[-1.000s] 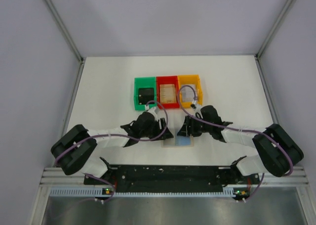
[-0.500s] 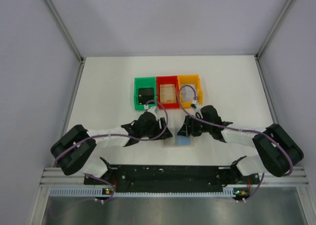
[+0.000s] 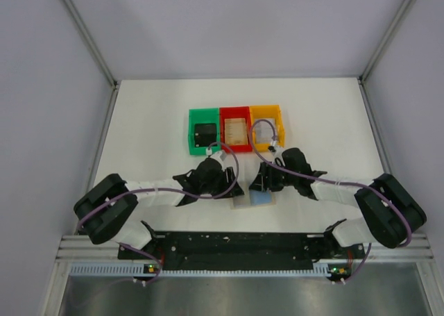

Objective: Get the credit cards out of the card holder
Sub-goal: Remove the credit card from the card holder.

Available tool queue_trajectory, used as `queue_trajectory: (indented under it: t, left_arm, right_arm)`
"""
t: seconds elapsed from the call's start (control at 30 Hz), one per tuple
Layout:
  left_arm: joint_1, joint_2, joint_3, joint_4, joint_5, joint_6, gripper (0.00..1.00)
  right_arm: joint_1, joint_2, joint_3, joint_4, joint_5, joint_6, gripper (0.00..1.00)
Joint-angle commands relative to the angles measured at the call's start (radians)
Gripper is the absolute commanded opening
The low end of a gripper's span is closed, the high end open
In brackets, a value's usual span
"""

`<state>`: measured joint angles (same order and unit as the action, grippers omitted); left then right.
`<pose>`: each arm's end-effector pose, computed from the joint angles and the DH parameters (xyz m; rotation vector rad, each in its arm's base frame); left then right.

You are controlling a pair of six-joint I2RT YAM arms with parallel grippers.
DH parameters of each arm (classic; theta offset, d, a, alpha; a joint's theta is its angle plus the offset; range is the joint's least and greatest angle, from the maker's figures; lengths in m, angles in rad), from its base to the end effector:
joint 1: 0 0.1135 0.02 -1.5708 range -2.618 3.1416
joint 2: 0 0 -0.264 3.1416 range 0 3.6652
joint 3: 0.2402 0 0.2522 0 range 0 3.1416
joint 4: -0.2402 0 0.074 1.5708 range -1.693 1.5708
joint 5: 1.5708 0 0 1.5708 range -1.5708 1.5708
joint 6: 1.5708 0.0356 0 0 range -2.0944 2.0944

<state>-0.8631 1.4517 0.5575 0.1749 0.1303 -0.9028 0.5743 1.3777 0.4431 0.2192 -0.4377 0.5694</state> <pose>0.1727 -0.2089 0.1502 0.0245 2.5200 -0.9869 0.1961 0.1449 0.1415 -0.2532 2.4385 1.0579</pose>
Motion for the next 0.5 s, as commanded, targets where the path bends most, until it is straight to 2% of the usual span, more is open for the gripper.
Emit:
queue_trajectory:
  t: [0.0, 0.27, 0.47]
  left_arm:
    - [-0.013, -0.02, 0.009, 0.096, 0.028, -0.048, 0.55]
    - [-0.016, -0.044, -0.014, 0.224, 0.04, -0.122, 0.54]
    - [-0.02, -0.016, -0.002, 0.279, 0.061, -0.143, 0.54]
  right_arm:
    - [0.007, 0.011, -0.012, 0.032, 0.001, 0.0, 0.57]
    - [0.007, 0.014, -0.015, 0.052, -0.018, 0.01, 0.56]
    - [0.006, -0.063, -0.02, 0.025, 0.014, 0.006, 0.54]
